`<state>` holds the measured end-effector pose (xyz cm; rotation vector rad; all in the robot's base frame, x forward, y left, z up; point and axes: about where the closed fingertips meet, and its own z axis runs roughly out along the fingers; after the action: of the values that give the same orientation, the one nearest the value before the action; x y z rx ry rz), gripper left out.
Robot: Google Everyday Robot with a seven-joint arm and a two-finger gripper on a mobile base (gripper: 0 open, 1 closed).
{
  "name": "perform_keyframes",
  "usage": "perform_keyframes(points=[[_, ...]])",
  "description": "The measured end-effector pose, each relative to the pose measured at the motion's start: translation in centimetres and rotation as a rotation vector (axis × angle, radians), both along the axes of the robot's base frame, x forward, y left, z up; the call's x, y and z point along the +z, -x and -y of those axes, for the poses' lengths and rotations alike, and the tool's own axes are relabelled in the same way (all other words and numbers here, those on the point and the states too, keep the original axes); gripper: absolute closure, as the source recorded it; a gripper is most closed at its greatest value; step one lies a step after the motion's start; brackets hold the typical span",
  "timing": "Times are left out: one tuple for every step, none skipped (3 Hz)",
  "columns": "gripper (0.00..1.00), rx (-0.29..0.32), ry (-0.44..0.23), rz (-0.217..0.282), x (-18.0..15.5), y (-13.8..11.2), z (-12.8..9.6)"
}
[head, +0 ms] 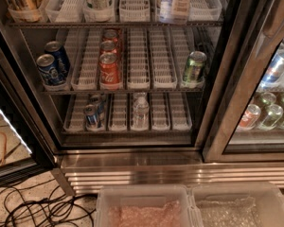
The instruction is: Pick blue plastic bottle from top shelf of fridge
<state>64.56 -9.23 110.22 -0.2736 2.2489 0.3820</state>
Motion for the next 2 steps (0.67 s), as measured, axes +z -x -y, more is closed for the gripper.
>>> perform_keyframes(points=[[1.0, 0.002, -0.018, -0.043, -0.53, 1.51, -0.41], [1.0, -0.001, -0.027, -0.059, -1.28, 2.32, -0.39]])
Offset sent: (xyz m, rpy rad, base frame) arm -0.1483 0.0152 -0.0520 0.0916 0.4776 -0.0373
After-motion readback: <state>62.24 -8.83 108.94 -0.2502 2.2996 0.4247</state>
